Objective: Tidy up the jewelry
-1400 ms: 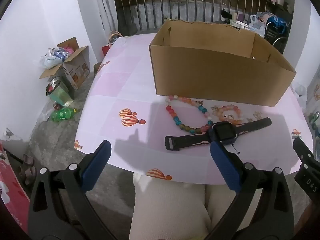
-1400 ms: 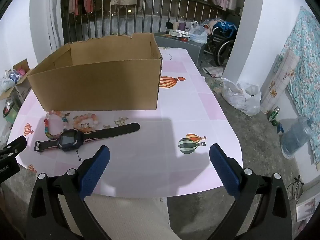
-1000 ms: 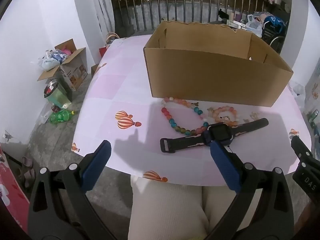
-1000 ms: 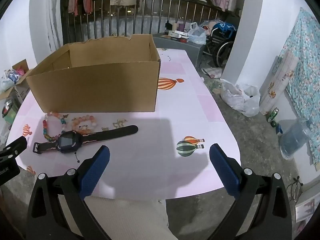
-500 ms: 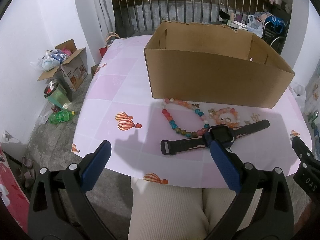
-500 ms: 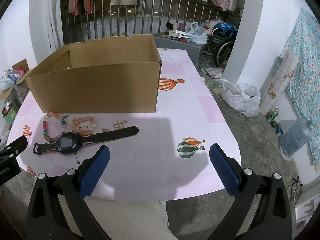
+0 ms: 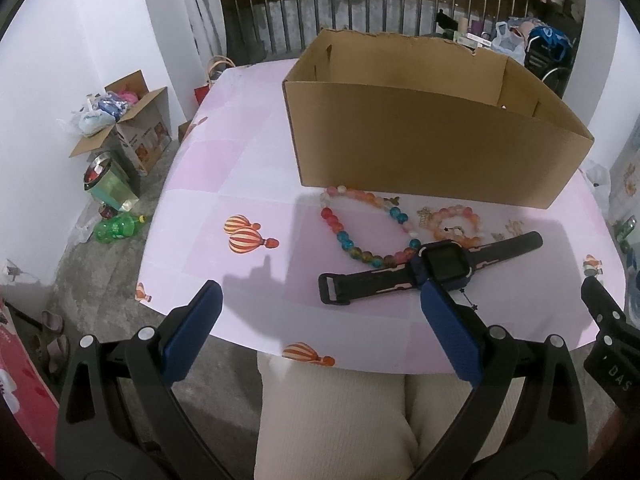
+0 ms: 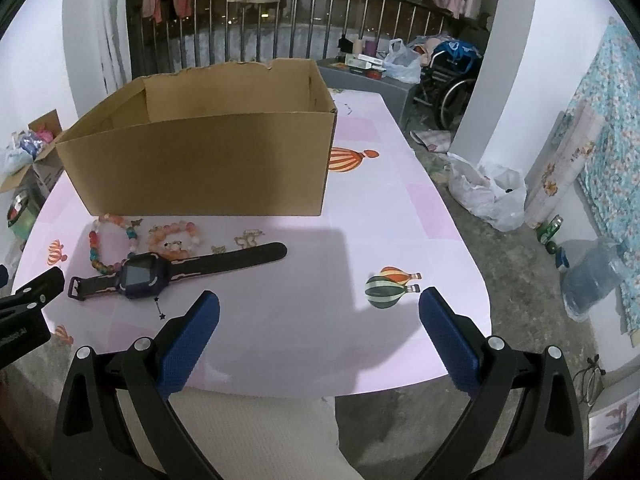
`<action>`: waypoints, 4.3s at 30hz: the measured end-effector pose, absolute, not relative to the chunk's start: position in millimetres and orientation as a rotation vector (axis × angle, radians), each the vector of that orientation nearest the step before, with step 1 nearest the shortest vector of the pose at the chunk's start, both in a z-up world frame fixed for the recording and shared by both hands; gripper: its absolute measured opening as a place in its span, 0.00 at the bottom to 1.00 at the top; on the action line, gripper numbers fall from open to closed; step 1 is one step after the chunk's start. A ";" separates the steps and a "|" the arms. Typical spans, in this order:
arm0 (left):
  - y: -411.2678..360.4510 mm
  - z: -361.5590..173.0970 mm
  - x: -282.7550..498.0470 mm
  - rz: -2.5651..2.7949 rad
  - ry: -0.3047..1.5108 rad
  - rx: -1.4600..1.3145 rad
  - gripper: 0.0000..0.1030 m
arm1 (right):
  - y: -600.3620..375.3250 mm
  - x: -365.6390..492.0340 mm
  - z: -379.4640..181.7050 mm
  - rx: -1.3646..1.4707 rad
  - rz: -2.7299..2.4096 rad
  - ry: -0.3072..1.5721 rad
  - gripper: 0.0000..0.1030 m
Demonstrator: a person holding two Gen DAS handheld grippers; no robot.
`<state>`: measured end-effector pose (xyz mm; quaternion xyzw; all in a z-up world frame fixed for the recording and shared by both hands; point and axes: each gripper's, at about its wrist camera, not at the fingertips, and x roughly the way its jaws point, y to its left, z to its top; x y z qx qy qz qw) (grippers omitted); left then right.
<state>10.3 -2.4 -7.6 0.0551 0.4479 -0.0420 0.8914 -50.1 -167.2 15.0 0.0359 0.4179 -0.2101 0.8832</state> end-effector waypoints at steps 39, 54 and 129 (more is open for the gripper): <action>-1.0 2.1 6.1 -0.071 0.878 0.120 0.93 | -173.9 -50.9 20.6 0.093 -0.480 0.847 0.94; -2.3 1.9 4.8 -0.072 0.881 0.120 0.93 | -171.2 -52.6 22.5 0.088 -0.473 0.844 0.94; 23.5 -64.1 55.7 -0.323 0.967 0.061 0.43 | -219.1 35.2 -34.3 0.315 0.085 1.000 0.63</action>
